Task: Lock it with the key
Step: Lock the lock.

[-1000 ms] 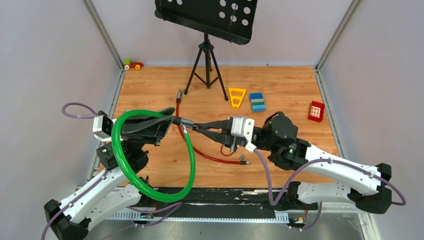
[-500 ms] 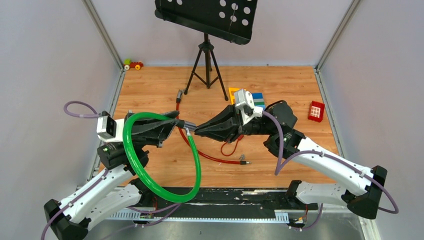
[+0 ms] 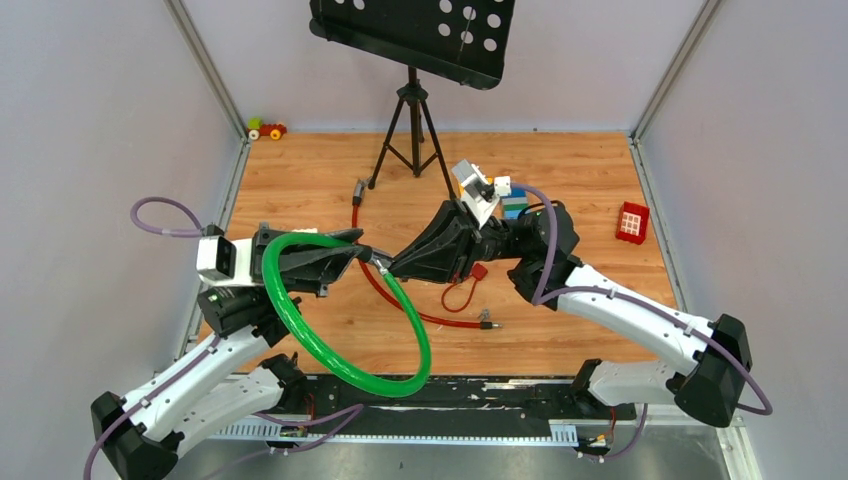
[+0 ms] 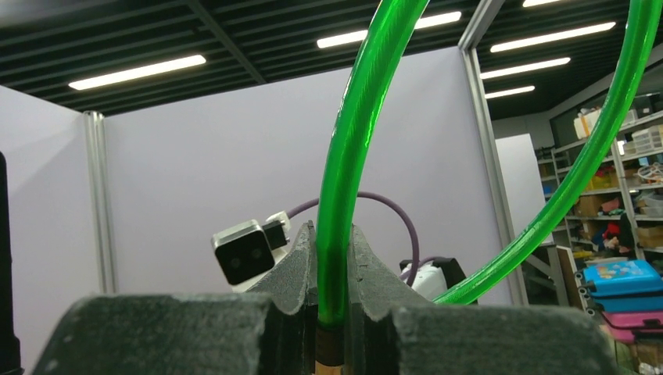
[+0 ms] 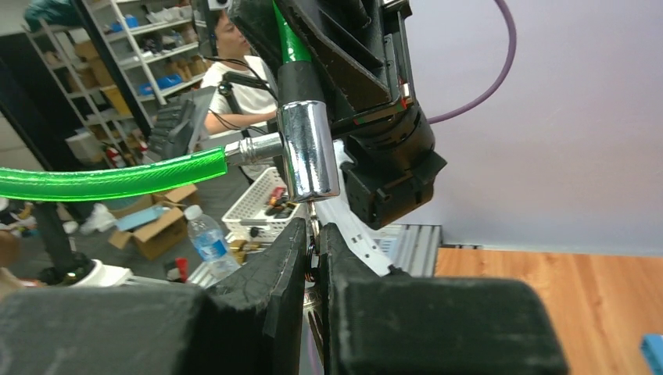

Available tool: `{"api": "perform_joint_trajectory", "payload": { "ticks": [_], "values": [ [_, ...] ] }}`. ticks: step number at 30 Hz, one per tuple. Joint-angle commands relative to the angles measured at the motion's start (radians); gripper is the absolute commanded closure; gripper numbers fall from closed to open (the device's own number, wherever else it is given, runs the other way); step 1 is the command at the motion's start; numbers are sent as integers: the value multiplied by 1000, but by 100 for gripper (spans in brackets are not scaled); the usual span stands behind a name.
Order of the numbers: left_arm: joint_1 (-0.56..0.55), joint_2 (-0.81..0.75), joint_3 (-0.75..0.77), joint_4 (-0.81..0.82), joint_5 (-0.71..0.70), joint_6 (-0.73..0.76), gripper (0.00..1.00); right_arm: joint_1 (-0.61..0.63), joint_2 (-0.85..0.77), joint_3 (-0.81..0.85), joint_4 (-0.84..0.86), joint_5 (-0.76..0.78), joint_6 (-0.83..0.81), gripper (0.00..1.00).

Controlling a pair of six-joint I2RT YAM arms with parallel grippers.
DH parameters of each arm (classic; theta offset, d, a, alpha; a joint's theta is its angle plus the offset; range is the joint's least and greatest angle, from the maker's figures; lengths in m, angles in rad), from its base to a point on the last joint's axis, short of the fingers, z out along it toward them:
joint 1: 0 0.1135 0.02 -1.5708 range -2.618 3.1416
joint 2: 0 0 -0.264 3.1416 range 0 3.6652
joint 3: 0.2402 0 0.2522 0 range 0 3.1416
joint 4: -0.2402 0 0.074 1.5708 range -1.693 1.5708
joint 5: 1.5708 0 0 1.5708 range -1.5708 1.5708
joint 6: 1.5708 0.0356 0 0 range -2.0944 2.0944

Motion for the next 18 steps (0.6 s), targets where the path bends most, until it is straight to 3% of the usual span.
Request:
{"api": "perform_joint_trajectory", "payload": {
  "ticks": [1, 14, 18],
  "values": [
    [1, 27, 19, -32, 34, 11, 100, 9, 16, 8, 172, -27, 197, 100],
    [2, 68, 12, 104, 91, -31, 100, 3, 117, 5, 464, -118, 503, 100],
    [1, 73, 11, 116, 96, -38, 100, -4, 132, 1, 506, -123, 524, 100]
  ]
}}
